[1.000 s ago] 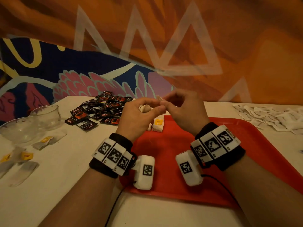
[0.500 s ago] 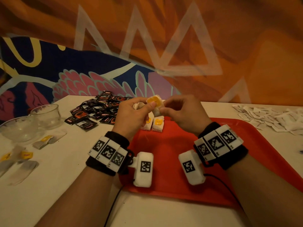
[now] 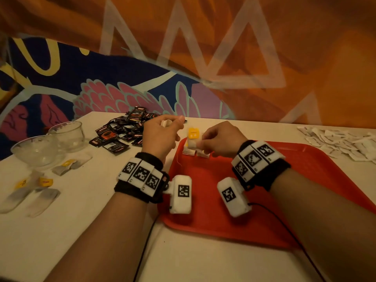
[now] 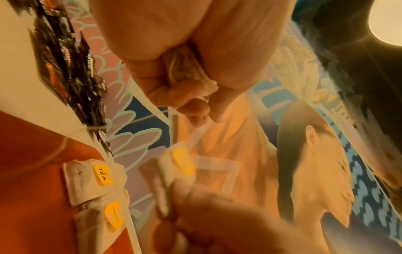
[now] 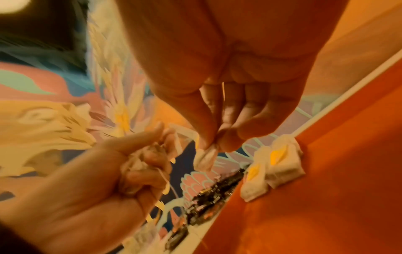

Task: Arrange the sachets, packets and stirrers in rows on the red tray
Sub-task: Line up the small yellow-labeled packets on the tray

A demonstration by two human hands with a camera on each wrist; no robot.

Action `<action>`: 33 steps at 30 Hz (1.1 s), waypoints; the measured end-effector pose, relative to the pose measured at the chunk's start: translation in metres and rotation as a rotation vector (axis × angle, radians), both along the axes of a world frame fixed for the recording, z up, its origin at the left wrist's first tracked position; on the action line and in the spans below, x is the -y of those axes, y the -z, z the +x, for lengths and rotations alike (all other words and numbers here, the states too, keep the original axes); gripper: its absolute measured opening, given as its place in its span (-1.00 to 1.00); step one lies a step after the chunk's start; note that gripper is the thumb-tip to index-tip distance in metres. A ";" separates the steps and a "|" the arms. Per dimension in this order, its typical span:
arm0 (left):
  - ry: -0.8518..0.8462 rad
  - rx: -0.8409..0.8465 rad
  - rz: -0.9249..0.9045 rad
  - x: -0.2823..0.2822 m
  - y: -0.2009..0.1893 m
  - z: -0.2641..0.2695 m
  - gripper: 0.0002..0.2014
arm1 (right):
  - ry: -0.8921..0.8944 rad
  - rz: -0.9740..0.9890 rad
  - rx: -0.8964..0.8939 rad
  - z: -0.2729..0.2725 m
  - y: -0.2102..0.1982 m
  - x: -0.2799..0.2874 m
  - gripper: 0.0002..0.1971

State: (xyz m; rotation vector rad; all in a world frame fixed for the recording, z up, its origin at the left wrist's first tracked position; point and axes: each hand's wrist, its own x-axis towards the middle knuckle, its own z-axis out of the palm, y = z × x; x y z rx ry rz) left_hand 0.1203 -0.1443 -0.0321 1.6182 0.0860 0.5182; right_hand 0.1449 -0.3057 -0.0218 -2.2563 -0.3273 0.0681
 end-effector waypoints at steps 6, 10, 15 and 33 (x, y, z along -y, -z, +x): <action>0.018 -0.083 -0.235 -0.012 0.002 0.006 -0.95 | 0.110 -0.328 -0.057 0.030 0.017 -0.033 -0.64; 0.023 -0.097 -0.278 -0.015 0.003 0.007 -0.95 | 0.166 -0.381 -0.069 0.040 0.023 -0.047 -0.62; 0.027 -0.107 -0.291 -0.016 0.002 0.007 -0.94 | 0.166 -0.457 -0.058 0.040 0.021 -0.051 -0.67; 0.160 -0.184 -0.392 -0.015 0.000 0.005 -0.73 | 0.019 -0.335 -0.036 0.029 -0.009 -0.035 -0.80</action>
